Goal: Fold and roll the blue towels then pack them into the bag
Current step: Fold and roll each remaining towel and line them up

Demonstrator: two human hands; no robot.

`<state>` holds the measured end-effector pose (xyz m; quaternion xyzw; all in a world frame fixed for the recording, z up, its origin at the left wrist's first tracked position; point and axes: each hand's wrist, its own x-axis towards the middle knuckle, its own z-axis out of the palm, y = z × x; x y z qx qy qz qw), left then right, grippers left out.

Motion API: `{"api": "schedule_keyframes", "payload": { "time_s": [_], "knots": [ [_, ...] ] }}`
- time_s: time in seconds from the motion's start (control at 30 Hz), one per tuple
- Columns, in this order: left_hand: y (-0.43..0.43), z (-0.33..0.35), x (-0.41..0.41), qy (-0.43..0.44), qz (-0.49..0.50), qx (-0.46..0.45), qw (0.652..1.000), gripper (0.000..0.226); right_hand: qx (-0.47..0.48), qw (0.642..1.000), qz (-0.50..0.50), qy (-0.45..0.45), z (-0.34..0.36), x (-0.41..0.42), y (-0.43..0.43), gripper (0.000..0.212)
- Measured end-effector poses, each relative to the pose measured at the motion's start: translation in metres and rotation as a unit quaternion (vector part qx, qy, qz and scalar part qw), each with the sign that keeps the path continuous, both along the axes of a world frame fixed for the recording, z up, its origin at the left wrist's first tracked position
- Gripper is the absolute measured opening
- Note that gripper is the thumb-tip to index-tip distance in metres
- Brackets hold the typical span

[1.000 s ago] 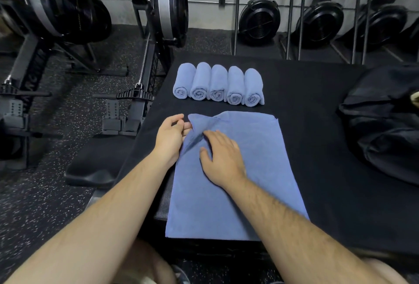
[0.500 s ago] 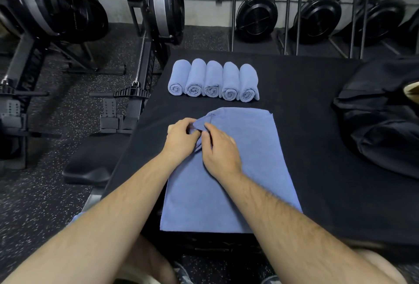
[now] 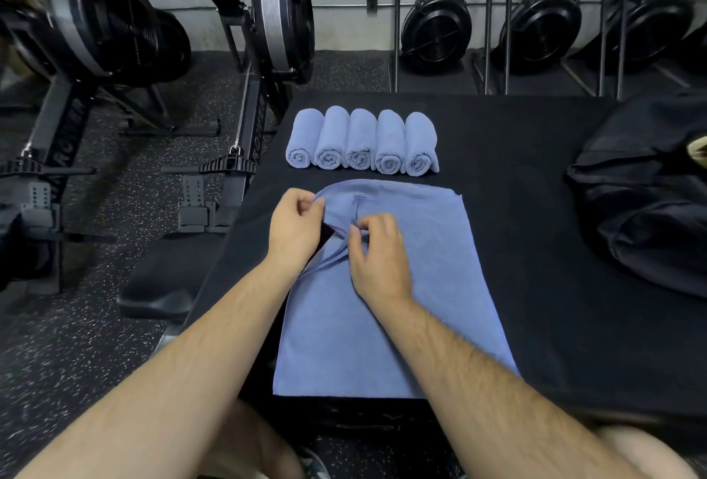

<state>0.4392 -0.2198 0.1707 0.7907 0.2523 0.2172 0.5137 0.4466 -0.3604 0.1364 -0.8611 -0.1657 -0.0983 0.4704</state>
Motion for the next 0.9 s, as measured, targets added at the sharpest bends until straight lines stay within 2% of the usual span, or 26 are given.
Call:
{"api": "schedule_keyframes", "payload": {
  "time_s": [0.13,0.3,0.5,0.7,0.9],
  "knots": [
    [-0.001,0.018,0.001,-0.081,0.0,-0.022,0.996,0.003,0.048,0.999,-0.016,-0.009,0.001,0.0,-0.001,0.01],
    [-0.007,0.048,0.011,-0.132,0.002,0.013,0.991,0.007,0.06,0.998,-0.015,0.015,0.001,-0.002,-0.001,0.017],
    [-0.02,0.03,-0.003,-0.074,-0.107,0.191,0.973,0.01,0.064,0.997,-0.012,0.034,0.003,-0.002,-0.003,0.024],
    [-0.027,0.001,-0.03,-0.036,-0.109,0.099,0.988,0.014,0.073,0.997,0.015,0.015,0.001,0.0,-0.003,0.014],
    [-0.034,0.003,-0.035,-0.051,-0.074,-0.034,0.995,0.012,0.061,0.997,0.054,-0.008,0.001,-0.002,-0.002,0.011]
  ]
}}
